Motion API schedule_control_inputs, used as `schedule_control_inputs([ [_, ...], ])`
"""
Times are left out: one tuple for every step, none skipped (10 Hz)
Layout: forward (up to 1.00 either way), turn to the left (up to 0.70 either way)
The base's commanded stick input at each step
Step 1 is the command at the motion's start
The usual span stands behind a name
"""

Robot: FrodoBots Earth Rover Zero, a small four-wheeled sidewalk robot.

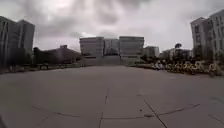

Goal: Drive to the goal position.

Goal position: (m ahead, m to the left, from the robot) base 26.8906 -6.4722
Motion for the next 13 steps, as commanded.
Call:
schedule_control_inputs([
  [0.70, 0.16],
  [0.70, 0.00],
  [0.70, 0.00],
  [0.70, 0.00],
  [0.70, 0.00],
  [0.70, 0.00],
  [0.70, 0.00],
  [0.70, 0.00],
  [0.70, 0.00],
  [0.70, 0.00],
  [0.70, 0.00],
  [0.70, -0.18],
  [0.70, -0.35],
])
